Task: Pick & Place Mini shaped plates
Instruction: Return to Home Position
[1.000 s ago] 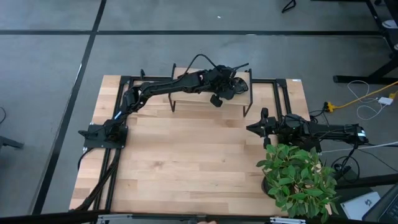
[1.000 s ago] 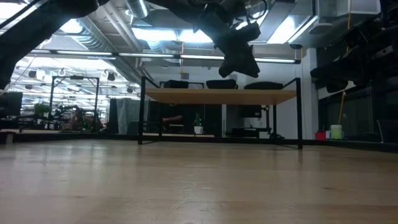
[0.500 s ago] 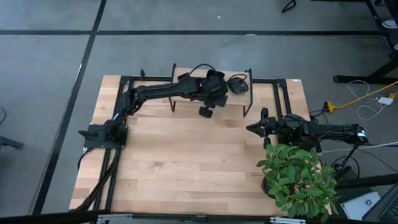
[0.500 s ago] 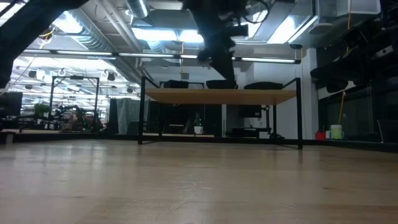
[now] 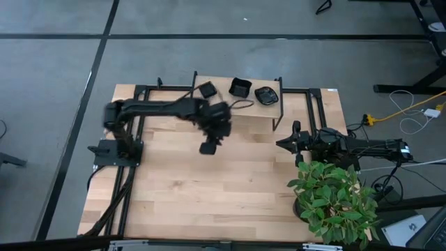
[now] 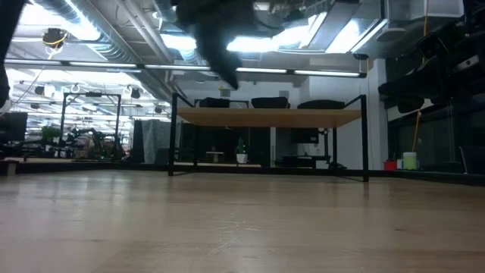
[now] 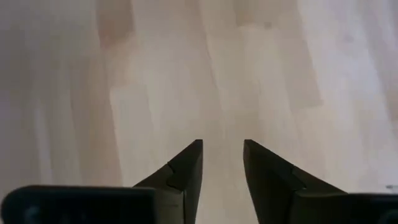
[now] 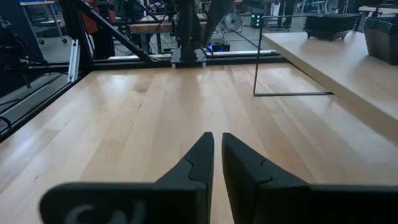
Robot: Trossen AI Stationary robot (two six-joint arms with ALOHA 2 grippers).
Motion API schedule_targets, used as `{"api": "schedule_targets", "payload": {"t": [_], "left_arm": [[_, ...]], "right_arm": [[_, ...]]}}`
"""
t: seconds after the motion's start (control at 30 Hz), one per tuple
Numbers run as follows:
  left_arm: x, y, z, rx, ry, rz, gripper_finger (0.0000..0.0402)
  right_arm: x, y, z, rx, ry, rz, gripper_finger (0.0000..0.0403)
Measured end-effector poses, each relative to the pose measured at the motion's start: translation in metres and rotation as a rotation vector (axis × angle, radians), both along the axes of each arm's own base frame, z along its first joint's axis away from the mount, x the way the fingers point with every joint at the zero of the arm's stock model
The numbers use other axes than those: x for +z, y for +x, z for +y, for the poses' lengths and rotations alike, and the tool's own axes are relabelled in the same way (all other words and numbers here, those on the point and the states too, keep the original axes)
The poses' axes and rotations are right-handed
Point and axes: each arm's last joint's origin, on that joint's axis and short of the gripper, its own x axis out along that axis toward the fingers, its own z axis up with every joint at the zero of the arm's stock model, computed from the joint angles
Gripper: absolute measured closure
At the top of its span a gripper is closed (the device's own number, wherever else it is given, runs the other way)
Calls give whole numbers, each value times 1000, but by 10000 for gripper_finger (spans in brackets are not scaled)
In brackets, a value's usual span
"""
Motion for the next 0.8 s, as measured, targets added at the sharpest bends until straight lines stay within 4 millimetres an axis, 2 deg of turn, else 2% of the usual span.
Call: {"api": "schedule_targets", "payload": {"t": [0.1,0.23,0.33,0.47,0.6,0.8], "left_arm": [[-22,-28,-14,82,-14,-90,291],[-35,-77,-30,129,-62,-350,292],[-48,-115,-37,137,-77,-551,294],[-63,-161,-41,241,-30,-773,293],[-76,-192,-44,325,-5,-921,291],[-92,-221,-46,377,14,-1032,294]], "right_arm": [[0,0,0,0,0,0,369],[0,0,0,0,0,0,369],[0,0,0,0,0,0,369],[0,0,0,0,0,0,369],[0,0,0,0,0,0,369],[0,0,0,0,0,0,369]]}}
